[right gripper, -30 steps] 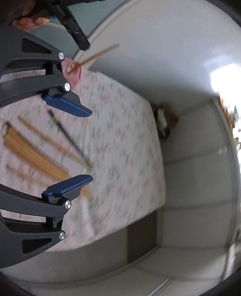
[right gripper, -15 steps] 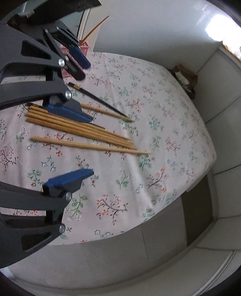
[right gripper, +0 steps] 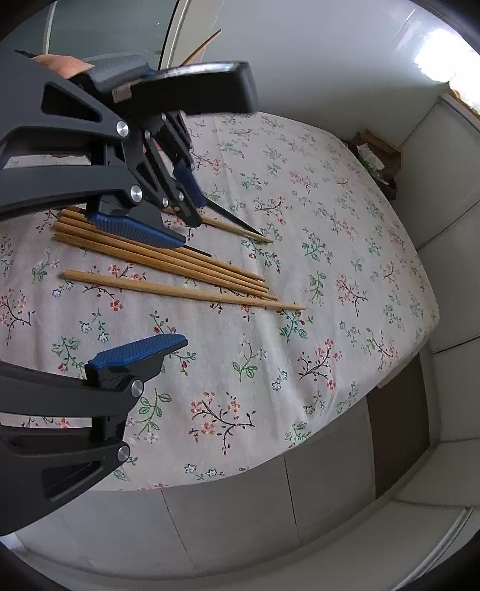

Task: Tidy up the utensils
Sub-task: 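Return both tools to the pile and grasp a chopstick with each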

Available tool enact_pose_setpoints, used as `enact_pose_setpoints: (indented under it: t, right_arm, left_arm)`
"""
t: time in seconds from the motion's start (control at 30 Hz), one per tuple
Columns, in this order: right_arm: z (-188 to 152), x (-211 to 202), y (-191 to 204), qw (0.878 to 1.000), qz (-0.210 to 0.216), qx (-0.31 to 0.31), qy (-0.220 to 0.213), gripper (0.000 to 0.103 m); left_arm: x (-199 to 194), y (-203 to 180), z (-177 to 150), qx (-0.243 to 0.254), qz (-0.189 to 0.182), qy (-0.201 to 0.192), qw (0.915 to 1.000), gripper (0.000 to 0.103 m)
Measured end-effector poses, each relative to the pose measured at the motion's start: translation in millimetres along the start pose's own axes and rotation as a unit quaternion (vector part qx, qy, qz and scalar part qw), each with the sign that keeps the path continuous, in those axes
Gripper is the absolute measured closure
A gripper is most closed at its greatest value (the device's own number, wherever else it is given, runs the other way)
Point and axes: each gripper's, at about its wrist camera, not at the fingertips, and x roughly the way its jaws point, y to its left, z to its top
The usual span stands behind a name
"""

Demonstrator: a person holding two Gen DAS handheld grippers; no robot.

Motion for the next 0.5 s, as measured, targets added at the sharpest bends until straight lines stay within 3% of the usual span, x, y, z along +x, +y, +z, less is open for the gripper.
enact_pose_setpoints:
  t: [0.07,0.23,0.33,0.43,0.5]
  right_arm:
    - [2,2,-1,1.0,-0.003,0.002,0.001,0.055]
    - [7,15,-1,1.0,-0.01,-0.011,0.016,0.055]
    - [9,27,1,0.999,-0.022,-0.023,0.029,0.06]
    - [11,43,-1,0.999,-0.001,-0.011,0.049,0.073]
    - [12,50,0,0.998,0.002,-0.01,0.057,0.075]
  left_arm:
    - [3,-3,1,0.016,0.008,-0.002,0.9998,0.096]
    - [3,2,4,-0.004,0.005,0.002,1.0,0.097]
    - [-15,8,1,-0.025,-0.01,-0.03,0.9992,0.097]
    - [-40,13,-2,-0.038,-0.026,-0.066,0.9968,0.097]
    - [-57,13,-4,-0.041,-0.038,-0.091,0.9942,0.097]
